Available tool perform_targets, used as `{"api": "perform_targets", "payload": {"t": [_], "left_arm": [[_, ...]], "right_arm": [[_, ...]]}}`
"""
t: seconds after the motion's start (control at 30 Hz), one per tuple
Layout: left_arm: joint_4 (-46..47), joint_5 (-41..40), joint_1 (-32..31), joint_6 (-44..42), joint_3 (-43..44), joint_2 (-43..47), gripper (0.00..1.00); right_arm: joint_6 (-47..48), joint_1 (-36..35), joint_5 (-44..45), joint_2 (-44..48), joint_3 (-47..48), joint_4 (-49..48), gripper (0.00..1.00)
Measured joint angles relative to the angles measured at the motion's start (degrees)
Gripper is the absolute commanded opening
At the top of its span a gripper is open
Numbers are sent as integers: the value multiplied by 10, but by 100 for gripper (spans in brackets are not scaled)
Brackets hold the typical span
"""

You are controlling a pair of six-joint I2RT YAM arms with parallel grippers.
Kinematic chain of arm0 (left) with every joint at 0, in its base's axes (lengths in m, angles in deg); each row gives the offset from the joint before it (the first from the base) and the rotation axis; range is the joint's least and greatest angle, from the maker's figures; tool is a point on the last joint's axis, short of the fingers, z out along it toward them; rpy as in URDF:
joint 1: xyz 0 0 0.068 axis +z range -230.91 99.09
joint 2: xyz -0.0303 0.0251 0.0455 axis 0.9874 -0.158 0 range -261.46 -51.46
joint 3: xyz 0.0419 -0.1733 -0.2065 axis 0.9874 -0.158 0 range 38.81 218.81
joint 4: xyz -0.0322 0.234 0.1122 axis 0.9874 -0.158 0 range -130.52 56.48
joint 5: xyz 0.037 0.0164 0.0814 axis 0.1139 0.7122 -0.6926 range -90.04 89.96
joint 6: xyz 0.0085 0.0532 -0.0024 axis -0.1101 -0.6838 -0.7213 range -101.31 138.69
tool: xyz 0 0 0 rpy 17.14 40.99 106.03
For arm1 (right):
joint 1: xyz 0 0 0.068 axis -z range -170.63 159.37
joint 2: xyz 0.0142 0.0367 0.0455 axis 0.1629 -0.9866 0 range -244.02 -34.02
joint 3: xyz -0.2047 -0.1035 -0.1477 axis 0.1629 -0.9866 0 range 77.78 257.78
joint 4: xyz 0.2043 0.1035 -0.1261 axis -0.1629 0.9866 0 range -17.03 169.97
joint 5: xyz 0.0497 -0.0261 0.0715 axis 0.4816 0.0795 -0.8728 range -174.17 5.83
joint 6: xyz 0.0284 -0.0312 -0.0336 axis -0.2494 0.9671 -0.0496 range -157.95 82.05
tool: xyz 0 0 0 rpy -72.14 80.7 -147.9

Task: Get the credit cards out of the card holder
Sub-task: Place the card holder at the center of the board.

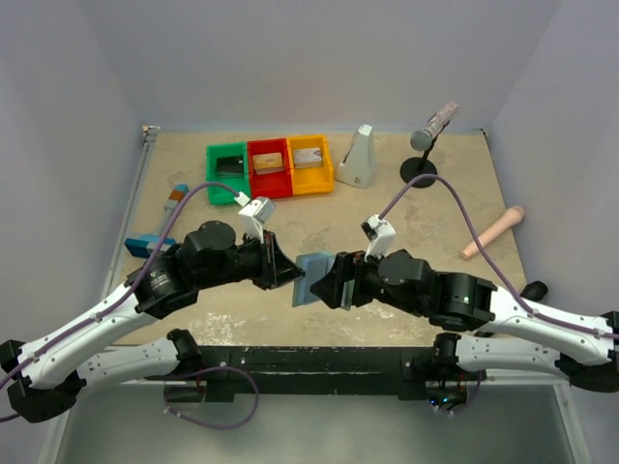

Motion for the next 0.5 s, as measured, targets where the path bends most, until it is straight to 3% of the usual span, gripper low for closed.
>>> {"api": "perform_targets", "payload": {"t": [0.5], "left_arm": [[-3,3,-4,8,4,-2,0]], "right_arm": [[1,0,-3,-46,25,0,87]]}}
